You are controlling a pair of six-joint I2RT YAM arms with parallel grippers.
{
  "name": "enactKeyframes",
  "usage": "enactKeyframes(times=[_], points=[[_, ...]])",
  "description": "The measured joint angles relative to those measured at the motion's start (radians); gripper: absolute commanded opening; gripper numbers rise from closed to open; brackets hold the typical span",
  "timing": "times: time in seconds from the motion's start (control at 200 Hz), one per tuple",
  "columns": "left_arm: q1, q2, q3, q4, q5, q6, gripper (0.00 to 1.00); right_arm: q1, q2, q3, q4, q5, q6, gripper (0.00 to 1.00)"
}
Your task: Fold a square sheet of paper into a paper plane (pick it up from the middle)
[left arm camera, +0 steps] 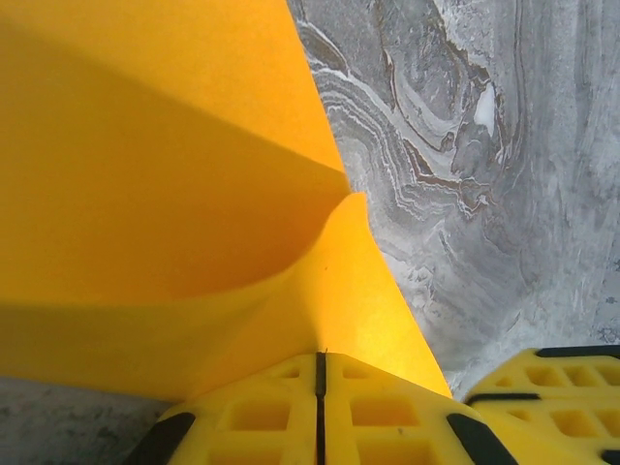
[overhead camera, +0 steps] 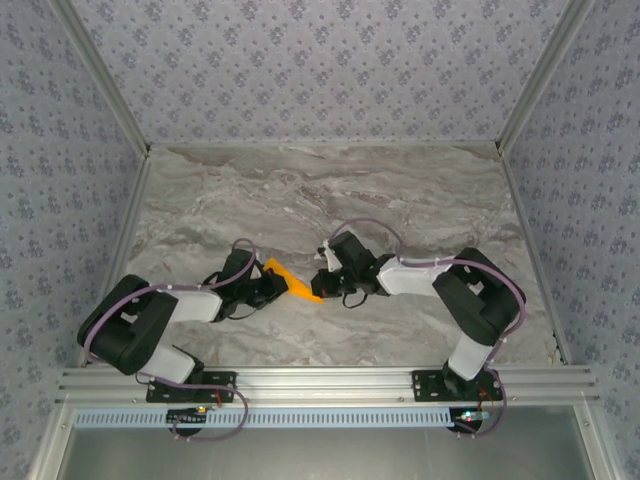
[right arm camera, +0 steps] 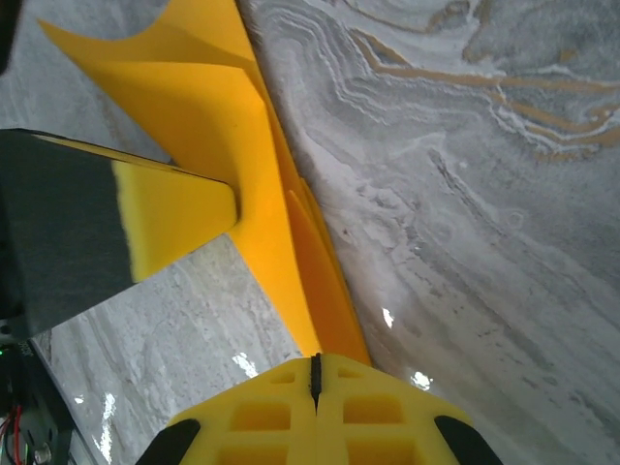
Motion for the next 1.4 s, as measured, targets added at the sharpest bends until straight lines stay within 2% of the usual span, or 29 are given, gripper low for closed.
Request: enactKeyframes(times=[0.54,1.399], points=[[0.000,-0.006,-0.013,0.015,-0.001,0.000,0.09,-0.002,0.044,-0.030,0.052,-0.053,0.044,0.06],[0.000,-0.013,-0.024,0.026,-0.004,0.000,0.09,-0.002,0.000,-0.098,0.085,-0.076,0.081,0.06]])
